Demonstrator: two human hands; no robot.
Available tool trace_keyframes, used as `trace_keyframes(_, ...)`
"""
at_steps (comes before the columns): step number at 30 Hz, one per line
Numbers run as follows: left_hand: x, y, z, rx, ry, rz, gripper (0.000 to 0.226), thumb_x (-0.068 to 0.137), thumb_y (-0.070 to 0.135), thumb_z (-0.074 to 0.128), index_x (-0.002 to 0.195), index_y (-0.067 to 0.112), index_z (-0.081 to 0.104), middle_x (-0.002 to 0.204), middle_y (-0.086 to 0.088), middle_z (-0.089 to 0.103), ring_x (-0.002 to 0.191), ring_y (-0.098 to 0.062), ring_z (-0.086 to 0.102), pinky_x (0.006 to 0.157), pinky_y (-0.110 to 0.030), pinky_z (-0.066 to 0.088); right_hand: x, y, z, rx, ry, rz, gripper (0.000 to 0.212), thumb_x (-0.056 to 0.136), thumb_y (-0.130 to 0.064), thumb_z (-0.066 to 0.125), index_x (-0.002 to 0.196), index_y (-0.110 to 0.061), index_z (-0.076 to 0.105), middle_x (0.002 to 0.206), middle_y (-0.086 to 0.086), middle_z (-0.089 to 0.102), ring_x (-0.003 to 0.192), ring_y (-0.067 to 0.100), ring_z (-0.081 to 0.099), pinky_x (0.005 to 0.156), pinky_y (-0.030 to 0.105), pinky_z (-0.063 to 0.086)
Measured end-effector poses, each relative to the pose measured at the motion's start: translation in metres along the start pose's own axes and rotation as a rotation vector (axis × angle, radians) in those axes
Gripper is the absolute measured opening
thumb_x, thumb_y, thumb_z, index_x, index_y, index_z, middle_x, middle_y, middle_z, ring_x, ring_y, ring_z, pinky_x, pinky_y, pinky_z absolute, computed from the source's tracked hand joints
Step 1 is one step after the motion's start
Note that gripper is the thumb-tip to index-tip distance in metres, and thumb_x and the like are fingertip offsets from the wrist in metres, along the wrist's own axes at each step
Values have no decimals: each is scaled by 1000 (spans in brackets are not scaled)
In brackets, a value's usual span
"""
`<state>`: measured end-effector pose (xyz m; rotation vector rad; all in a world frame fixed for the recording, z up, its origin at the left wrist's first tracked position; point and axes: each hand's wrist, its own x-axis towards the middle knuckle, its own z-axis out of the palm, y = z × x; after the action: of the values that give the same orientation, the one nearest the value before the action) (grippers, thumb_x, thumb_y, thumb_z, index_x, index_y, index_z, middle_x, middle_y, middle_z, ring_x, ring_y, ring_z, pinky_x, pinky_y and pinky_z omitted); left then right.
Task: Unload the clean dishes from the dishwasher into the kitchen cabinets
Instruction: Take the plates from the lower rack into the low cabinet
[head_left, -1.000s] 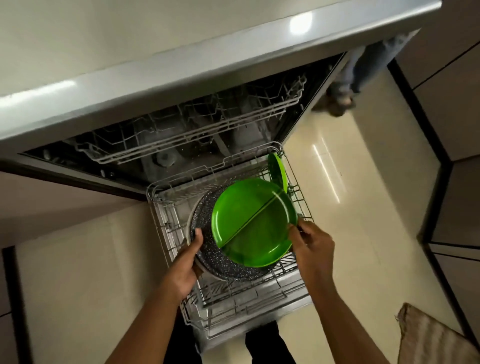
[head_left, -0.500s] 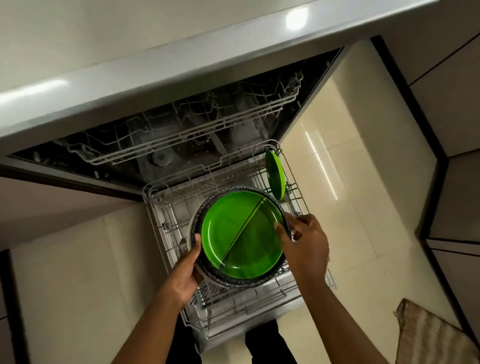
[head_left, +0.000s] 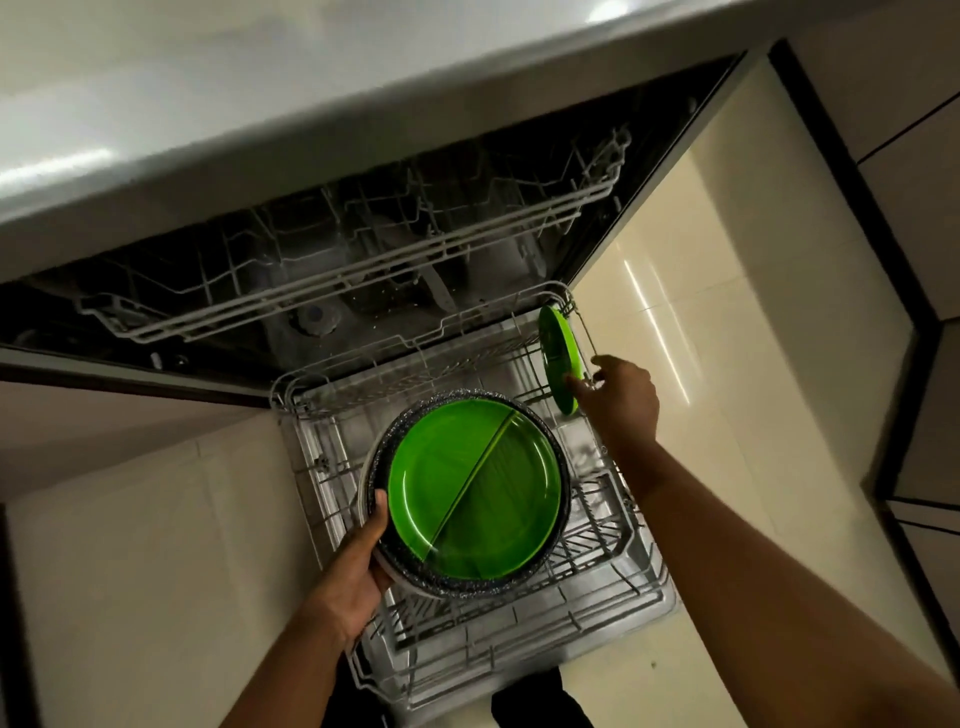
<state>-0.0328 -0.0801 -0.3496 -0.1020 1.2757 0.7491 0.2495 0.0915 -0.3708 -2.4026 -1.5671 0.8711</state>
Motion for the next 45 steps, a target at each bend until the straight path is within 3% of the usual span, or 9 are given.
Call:
trace_keyframes(6,12,5,3,-16,5,2,38,98,37,41,115,12,64,108,-10,74,92,-20,73,69,-33,62,28,0,29,-49,-69,-21,41,89,-24,68,128,-16,61,115,12,69,98,32,65,76,35,51)
trace_keyframes(11,12,9,5,1,24,-6,55,77,47,62,120,12,63,119,-13,70,101,-22,71,76,-34,61,22,3,18,28,13,3,38,87,-21,65,124,-18,67,111,10,73,96,32,67,76,33,49)
trace_keyframes(14,10,11,8,34,0,-18,91,48,59,88,123,13,63,120,-12,69,105,-23,69,77,-35,61,4,4,-7,75,125,-41,33,85,-23,66,118,-20,71,105,5,75,89,27,68,73,30,47)
trace_keyframes(18,3,13,12,40,-7,-25,103,41,61,91,127,13,61,122,-13,68,108,-25,68,76,-36,60,-23,22,-60,328,285,5,30,84,-19,67,112,-18,76,96,-3,77,80,15,72,77,25,53)
trace_keyframes(24,-7,15,21,-2,-28,-20,58,78,48,59,125,14,61,124,-13,67,106,-23,69,78,-37,61,-94,35,-109,694,352,86,25,92,-2,57,112,-10,71,91,3,72,78,16,72,72,39,62)
trace_keyframes(32,-28,10,20,47,-75,-11,75,59,54,83,119,13,65,122,-14,68,108,-25,68,80,-36,60,-174,18,-106,913,356,98,26,96,-1,58,116,-12,71,88,-2,76,77,17,69,71,39,61)
trace_keyframes(36,-36,5,16,46,-84,-19,70,59,53,84,114,12,69,123,-14,68,107,-23,68,77,-33,60,-203,1,-69,788,170,70,23,96,-4,60,115,-12,71,94,7,70,75,21,66,62,27,59)
trace_keyframes(40,-49,3,6,8,-57,-37,53,71,42,74,111,8,67,116,-16,70,93,-21,73,66,-30,60,-216,-10,-50,588,132,15,22,94,-7,63,114,-3,71,98,11,60,76,-4,59,64,5,47)
trace_keyframes(45,-58,7,-20,-8,-47,-64,102,28,48,98,116,7,66,114,-15,71,98,-25,71,71,-36,61,-230,-24,-33,180,170,-95,35,91,-16,70,126,-15,68,104,2,63,79,9,57,64,11,42)
